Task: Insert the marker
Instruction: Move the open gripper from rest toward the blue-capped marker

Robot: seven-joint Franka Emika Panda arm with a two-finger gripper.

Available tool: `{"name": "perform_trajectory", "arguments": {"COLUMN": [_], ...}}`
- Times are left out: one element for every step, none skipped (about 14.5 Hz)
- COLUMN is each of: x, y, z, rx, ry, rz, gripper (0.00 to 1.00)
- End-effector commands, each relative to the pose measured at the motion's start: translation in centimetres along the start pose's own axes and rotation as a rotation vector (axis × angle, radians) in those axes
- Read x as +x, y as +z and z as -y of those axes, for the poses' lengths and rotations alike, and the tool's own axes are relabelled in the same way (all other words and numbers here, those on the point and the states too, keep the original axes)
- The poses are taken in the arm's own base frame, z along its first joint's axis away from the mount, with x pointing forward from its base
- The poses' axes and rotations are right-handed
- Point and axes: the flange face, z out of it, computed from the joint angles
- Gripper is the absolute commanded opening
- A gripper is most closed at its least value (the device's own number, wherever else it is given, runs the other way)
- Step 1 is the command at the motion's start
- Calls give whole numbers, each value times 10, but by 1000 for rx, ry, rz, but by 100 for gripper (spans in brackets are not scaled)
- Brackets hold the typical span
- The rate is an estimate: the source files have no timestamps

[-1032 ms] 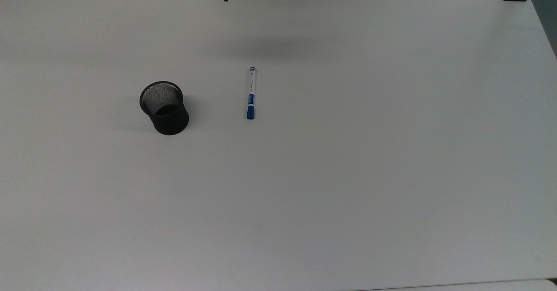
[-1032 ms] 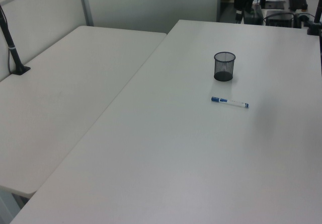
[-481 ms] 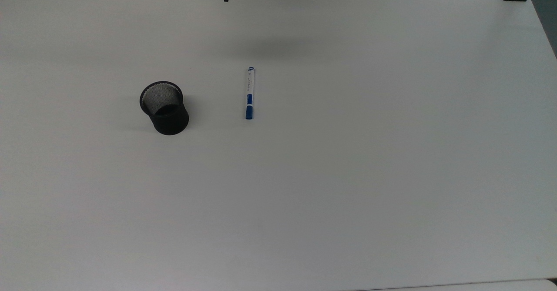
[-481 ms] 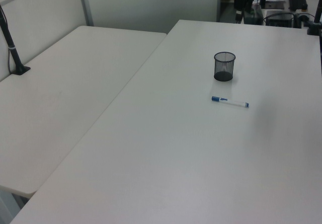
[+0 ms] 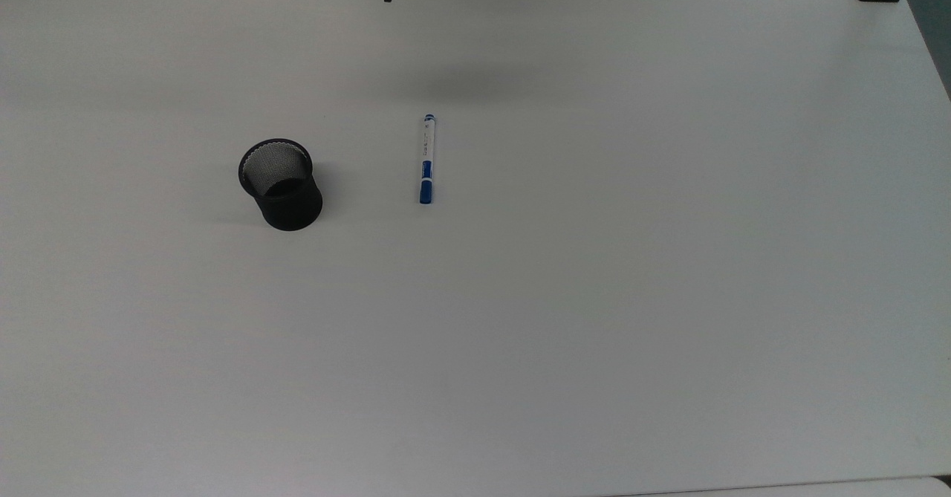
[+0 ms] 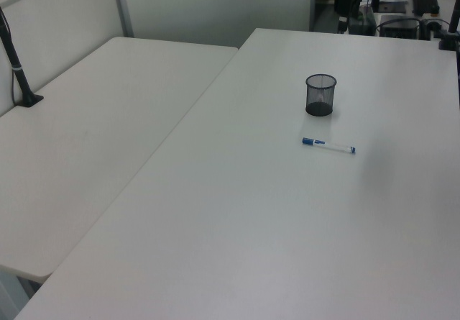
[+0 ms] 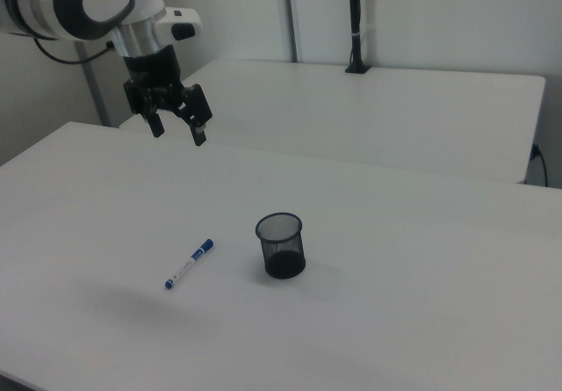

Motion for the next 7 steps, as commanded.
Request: {"name": "perform_trajectory", "arguments": {"x": [-4, -1, 2, 3, 6, 10, 12], "y": [22, 30, 39, 45, 55, 66, 80], "z": [9, 13, 19, 28, 35, 38, 41], "rx": [13, 12, 9, -2, -18, -20, -23], "ry": [-194, -206, -210, -223, -217, -175, -117], "rz": [52, 66, 81, 91, 108, 124, 145], "gripper": [100, 100, 100, 100, 100, 100, 100]}}
